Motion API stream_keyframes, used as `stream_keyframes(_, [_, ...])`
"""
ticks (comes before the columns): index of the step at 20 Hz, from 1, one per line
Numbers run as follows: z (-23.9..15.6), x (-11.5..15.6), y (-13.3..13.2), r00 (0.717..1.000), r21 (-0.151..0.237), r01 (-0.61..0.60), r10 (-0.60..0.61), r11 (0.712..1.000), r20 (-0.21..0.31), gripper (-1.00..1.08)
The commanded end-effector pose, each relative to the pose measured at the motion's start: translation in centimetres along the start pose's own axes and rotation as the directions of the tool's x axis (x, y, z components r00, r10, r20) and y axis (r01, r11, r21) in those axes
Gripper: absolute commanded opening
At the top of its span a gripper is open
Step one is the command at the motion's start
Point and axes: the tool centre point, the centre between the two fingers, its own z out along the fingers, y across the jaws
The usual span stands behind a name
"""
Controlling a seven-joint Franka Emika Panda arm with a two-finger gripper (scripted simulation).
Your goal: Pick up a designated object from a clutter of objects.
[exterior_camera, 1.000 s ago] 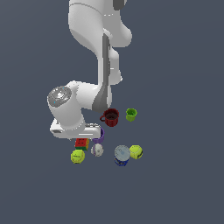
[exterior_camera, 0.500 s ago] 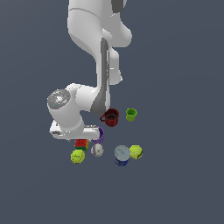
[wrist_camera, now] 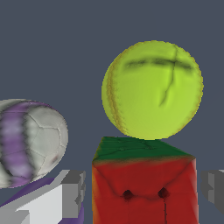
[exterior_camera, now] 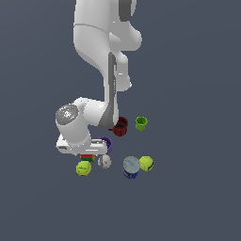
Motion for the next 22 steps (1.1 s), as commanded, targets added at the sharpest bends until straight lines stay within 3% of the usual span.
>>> stream_keyframes(1, [1.5, -0.8, -0.2, 1.0, 0.004, 0.002, -0.002, 1.0, 0.022, 1.0])
stream_keyframes(2, [1.5, -0.7, -0.2, 1.0, 0.004, 0.002, -0.002, 1.0, 0.022, 1.0])
stream_keyframes(3, [1.5, -0.7, -0.2, 1.0, 0.004, 0.002, -0.002, 1.0, 0.022, -1.0])
stream_keyframes(12, [1.5, -0.7, -0.2, 1.0, 0.004, 0.002, -0.002, 1.0, 0.022, -1.0])
stream_keyframes(13, [0.1, 0.3, 0.0, 1.0, -0.001, 0.001, -0.001, 1.0, -0.006, -1.0])
stream_keyframes(22, [-2.1, 0.0, -0.2, 1.0, -0.001, 0.001, -0.001, 1.0, -0.005, -1.0])
